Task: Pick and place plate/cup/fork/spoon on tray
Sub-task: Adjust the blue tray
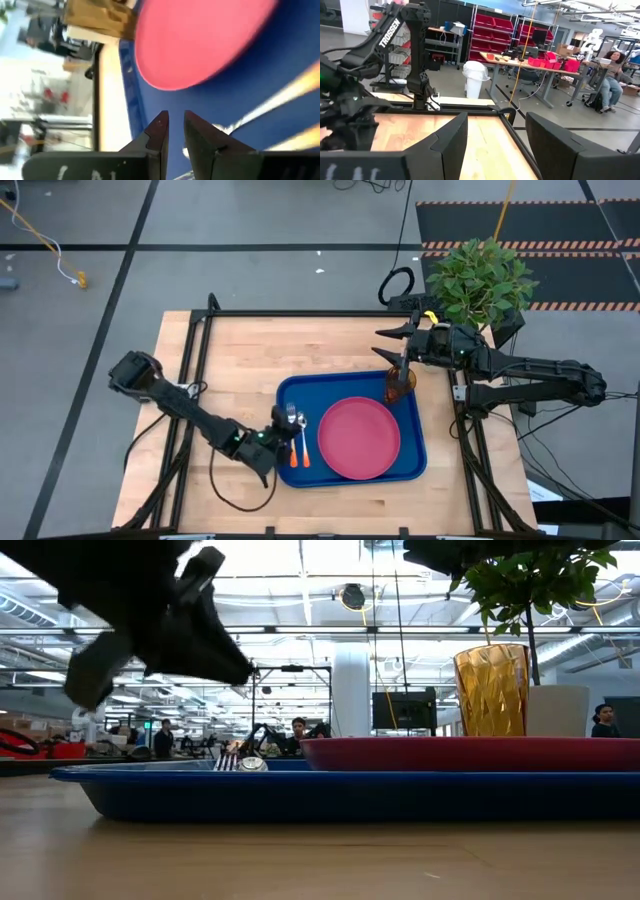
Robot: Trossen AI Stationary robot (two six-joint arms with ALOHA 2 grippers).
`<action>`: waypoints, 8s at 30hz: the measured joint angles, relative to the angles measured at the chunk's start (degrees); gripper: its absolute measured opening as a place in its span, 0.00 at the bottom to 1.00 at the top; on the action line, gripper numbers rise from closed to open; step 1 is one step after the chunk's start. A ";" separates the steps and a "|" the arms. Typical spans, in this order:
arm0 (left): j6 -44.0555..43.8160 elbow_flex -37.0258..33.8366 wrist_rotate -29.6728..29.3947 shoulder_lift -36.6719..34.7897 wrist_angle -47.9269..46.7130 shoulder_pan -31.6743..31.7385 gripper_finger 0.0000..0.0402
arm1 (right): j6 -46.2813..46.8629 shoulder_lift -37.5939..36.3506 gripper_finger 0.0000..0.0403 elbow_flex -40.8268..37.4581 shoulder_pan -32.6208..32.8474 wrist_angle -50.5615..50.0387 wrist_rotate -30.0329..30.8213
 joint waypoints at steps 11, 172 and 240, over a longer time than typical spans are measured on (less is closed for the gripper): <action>-18.85 -0.05 9.89 -4.34 -2.08 4.10 0.16 | 0.48 0.00 0.48 0.00 0.00 -0.04 -0.01; -51.96 -24.31 28.58 -22.71 -10.12 11.97 0.16 | 76.95 17.14 0.00 -4.69 52.19 -73.70 -8.99; -43.66 -24.31 34.19 -22.53 -7.58 18.20 0.00 | 74.34 17.16 0.00 -12.33 49.97 -52.54 -4.44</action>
